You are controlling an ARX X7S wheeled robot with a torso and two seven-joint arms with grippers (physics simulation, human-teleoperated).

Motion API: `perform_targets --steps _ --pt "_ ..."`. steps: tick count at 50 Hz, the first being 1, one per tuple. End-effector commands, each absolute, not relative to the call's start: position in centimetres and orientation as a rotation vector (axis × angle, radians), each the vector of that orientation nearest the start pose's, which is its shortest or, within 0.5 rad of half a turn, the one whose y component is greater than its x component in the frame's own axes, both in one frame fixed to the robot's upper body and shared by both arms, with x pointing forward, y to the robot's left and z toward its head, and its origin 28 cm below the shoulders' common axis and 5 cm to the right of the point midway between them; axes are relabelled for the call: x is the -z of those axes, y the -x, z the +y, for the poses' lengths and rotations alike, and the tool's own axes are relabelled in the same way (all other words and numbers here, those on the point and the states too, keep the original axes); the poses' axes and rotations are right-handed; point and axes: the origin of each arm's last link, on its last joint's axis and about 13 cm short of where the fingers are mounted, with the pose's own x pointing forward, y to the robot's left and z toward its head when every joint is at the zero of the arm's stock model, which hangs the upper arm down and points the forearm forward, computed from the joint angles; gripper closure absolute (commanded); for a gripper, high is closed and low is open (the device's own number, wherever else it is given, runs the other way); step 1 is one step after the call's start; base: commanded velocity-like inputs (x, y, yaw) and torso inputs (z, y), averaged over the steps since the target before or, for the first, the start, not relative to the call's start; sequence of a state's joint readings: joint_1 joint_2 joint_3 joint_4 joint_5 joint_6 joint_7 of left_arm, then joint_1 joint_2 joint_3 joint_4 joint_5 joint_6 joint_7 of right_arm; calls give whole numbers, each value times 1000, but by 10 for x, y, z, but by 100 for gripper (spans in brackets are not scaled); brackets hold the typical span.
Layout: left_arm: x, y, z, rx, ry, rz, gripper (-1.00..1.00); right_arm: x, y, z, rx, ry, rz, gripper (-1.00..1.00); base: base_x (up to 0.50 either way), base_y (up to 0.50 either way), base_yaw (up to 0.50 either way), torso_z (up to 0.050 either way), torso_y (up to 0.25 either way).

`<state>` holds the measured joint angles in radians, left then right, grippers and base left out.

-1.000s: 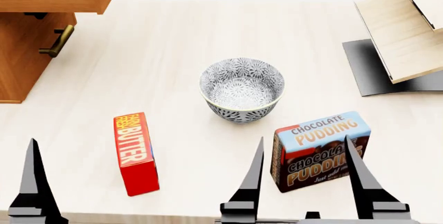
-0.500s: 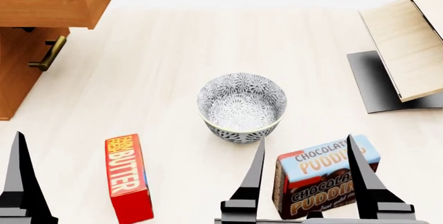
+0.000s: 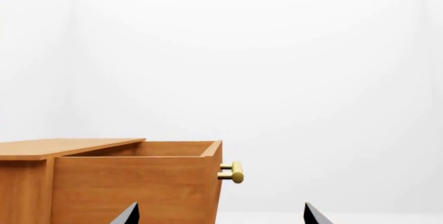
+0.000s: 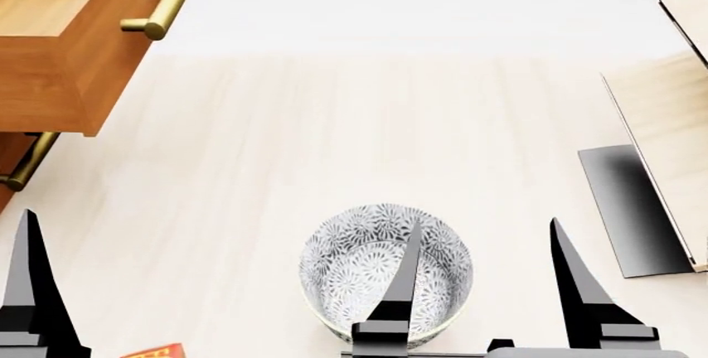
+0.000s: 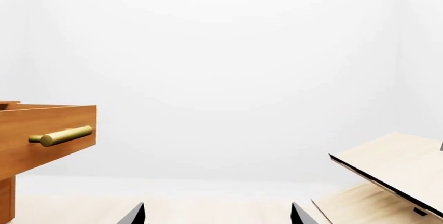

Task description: Close the top drawer of the cabinet.

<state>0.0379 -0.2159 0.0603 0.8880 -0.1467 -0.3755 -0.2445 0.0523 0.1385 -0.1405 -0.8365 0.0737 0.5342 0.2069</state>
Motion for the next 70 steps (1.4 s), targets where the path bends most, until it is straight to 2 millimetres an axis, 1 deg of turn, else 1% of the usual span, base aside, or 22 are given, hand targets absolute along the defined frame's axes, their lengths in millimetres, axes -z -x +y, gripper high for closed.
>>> perform_targets --steps 1,13,15,33,38,42,45,50,52,55,57,60,61,62,64,66,70 --pt "-160 -165 214 -39 -9 -458 -100 -153 -181 -86 -8 23 -339 -100 500 0 0 0 0" --pt "-160 -164 214 -39 -4 -463 -100 -155 -180 -86 -6 18 -343 -100 500 0 0 0 1" --pt "-160 -164 214 -39 -2 -462 -100 -156 -180 -87 21 -63 -359 -100 363 0 0 0 0" --pt "-161 -163 214 -36 -2 -461 -100 -157 -178 -85 -15 -33 -375 -100 0 0 0 0 1" --pt "-155 -164 213 -22 -4 -439 -100 -157 -178 -84 -23 -34 -373 -100 0 0 0 0 0" --pt "-156 -167 212 -21 3 -434 -100 -157 -178 -83 -29 -32 -371 -100 0 0 0 0 0" --pt "-157 -172 210 -15 1 -433 -100 -157 -177 -83 -34 -32 -370 -100 0 0 0 0 0" --pt "-165 -193 204 22 -22 -445 -100 -162 -175 -84 -34 -31 -381 -100 0 0 0 0 0" --pt "-169 -197 201 36 -50 -461 -100 -164 -174 -85 -31 -36 -386 -100 0 0 0 0 0" --pt "-173 -214 189 98 -92 -464 -100 -168 -172 -84 -40 -41 -401 -100 0 0 0 0 0" --pt "-176 -220 183 127 -102 -465 -100 -169 -171 -84 -40 -42 -404 -100 0 0 0 0 0" --pt "-179 -237 172 176 -131 -458 -100 -173 -169 -84 -39 -50 -417 -100 0 0 0 0 0" --pt "-179 -238 172 176 -131 -458 -100 -173 -169 -84 -39 -50 -417 -100 0 0 0 0 0" --pt "-180 -245 168 189 -143 -448 -100 -174 -169 -83 -42 -52 -420 -100 0 0 0 0 0" --pt "-183 -253 163 222 -196 -464 -100 -174 -169 -83 -45 -54 -420 -100 0 0 0 0 0" --pt "-185 -264 158 248 -223 -455 -100 -174 -168 -82 -47 -55 -423 -100 0 0 0 0 0" --pt "-189 -279 152 272 -241 -450 -100 -178 -166 -83 -49 -55 -430 -100 0 0 0 0 0"
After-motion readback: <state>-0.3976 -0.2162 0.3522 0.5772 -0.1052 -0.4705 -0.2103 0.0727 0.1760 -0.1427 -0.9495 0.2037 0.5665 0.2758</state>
